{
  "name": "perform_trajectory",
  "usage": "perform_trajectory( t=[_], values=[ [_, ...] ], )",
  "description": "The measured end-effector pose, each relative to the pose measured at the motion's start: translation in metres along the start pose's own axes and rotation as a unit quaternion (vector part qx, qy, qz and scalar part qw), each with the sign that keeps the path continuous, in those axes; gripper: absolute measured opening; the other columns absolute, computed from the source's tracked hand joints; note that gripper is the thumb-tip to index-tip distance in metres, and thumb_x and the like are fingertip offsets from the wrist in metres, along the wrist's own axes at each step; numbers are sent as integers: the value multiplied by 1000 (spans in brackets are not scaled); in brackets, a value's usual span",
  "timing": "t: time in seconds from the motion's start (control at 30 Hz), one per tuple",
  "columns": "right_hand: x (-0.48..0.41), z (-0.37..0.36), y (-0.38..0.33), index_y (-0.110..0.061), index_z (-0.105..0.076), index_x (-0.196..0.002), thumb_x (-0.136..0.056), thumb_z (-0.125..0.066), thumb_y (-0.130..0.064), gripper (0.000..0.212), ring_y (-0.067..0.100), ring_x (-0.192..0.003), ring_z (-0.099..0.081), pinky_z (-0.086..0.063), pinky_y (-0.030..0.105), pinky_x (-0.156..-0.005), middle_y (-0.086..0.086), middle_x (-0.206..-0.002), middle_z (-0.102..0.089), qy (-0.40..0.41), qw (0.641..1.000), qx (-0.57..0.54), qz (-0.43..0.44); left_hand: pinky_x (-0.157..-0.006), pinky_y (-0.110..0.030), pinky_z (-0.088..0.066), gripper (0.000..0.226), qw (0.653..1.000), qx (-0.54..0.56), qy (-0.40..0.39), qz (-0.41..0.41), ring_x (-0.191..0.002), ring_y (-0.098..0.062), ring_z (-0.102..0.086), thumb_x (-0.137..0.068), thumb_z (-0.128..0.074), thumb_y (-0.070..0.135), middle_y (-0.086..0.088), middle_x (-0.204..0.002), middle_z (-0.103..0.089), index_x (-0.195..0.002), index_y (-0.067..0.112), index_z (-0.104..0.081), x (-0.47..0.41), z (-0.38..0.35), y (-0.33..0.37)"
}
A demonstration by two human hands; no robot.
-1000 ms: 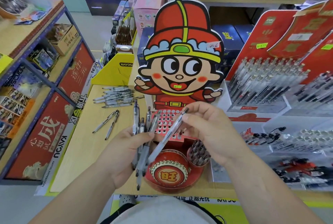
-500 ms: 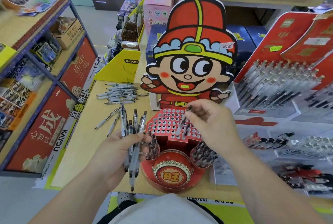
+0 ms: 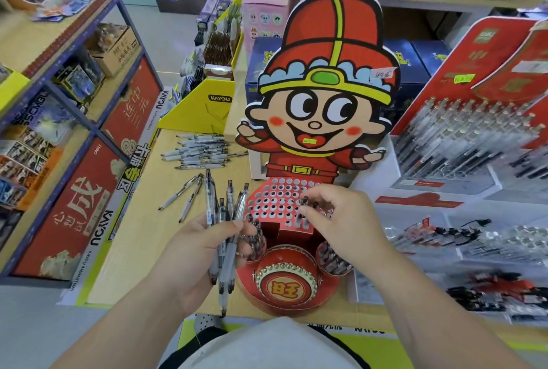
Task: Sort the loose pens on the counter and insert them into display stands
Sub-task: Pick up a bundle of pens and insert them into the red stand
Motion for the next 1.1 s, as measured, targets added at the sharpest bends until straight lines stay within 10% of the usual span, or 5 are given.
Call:
perform_trajectory(
  t=[0.7, 0.8, 0.93, 1.1],
  values=[
    [13, 3, 1, -33, -60, -128, -87, -73, -43, 44, 2, -112, -57, -49, 27, -96, -19, -117, -66, 5, 1000, 18, -25, -54, -33, -50, 24, 998, -46, -44, -3, -60, -20, -59, -96, -61, 8, -16, -88, -73, -115, -6, -63, 21, -23, 0],
    [21, 30, -15, -32, -65, -120, -88, -71, -43, 34, 1, -104, -58, -46, 20, -87, -20, -106, -67, 75, 996, -44, -22, -50, -28, -47, 19, 992, -84, -97, -11, -55, -20, -56, -90, -72, 11, -14, -73, -67, -99, -5, -69, 30, -38, 6],
    [29, 9, -37, -21, -75, -99, -90, -72, -16, 10, 4, -80, -68, -52, 17, -67, -8, -84, -74, -89, 926, -350, -108, -52, -27, -47, 32, 981, -96, -169, -26, -53, -19, -54, -79, -69, 19, -10, -72, -70, -98, -6, -66, 42, -56, 10],
    [36, 4, -37, -17, -77, -89, -85, -77, -13, 6, 11, -72, -66, -55, 22, -65, -2, -75, -72, -104, 904, -394, -132, -53, -30, -47, 26, 978, -131, -159, -41, -55, -22, -55, -72, -79, 16, -21, -80, -70, -95, 6, -73, 43, -62, 11]
  ],
)
Point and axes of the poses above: each hand's wrist, its own x-axis away from the middle knuckle, its own z-axis out of the back of the hand, y = z × x, the point moved 10 cm from there along -x, towards the middle knuckle
